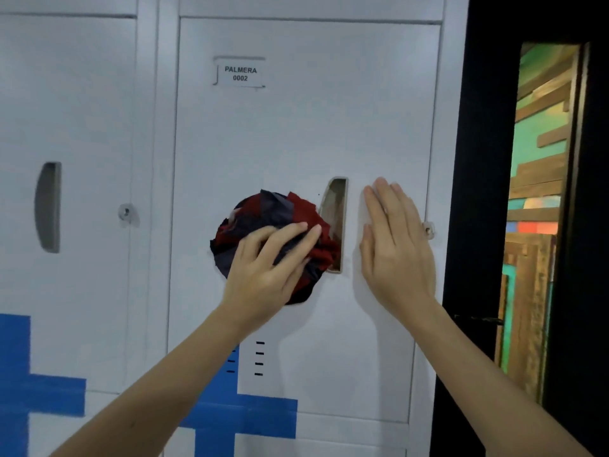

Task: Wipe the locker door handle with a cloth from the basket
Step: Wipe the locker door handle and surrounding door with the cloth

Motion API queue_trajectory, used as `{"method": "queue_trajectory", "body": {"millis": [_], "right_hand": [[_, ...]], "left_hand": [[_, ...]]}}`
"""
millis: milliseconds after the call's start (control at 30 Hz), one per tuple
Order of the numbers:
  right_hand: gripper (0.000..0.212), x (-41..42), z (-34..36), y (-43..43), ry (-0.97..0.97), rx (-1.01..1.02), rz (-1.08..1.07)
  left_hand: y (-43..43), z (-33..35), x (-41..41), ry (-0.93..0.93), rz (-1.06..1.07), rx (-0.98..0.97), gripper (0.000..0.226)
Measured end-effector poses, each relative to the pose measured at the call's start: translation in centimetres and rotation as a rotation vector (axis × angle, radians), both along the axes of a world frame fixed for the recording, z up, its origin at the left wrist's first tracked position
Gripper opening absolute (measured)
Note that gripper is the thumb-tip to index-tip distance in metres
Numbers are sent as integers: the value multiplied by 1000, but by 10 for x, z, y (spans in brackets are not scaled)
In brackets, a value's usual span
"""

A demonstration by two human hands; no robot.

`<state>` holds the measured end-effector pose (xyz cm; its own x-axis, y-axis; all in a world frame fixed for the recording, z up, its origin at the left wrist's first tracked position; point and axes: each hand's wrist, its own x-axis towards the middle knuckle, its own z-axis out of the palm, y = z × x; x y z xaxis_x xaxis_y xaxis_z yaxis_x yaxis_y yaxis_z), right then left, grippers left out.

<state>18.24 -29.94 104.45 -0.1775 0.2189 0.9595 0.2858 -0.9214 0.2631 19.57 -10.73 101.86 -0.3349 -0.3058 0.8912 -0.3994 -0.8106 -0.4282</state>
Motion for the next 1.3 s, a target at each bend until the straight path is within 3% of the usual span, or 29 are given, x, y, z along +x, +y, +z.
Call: {"method": "queue_trajectory", "body": {"millis": [200, 367, 533, 667, 733, 900, 1100, 1233, 1300], "right_hand": [[40, 0, 0, 1, -9, 9, -1], [40, 1, 0, 0, -29, -3, 4], [40, 2, 0, 0, -39, -1, 4], [40, 2, 0, 0, -51, 0, 0], [40, 3, 0, 0, -52, 4, -7], [40, 2, -1, 0, -35, 6, -15], [41, 1, -1, 0, -35, 7, -9], [41, 1, 0, 0, -33, 2, -20], [41, 1, 1, 0, -37, 2, -14]], "left_hand": [[-8, 12, -3, -6, -126, -81, 23], [7, 5, -1, -65, -6, 130, 21], [-3, 24, -2, -31, -63, -120, 19], [5, 2, -2, -49, -10, 144, 21], [12, 10, -2, -48, 6, 188, 20], [-4, 28, -1, -32, -75, -90, 20], [9, 9, -1, -82, 9, 165, 22], [-4, 32, -1, -65, -45, -83, 21], [-11, 23, -1, -57, -62, -115, 22]]}}
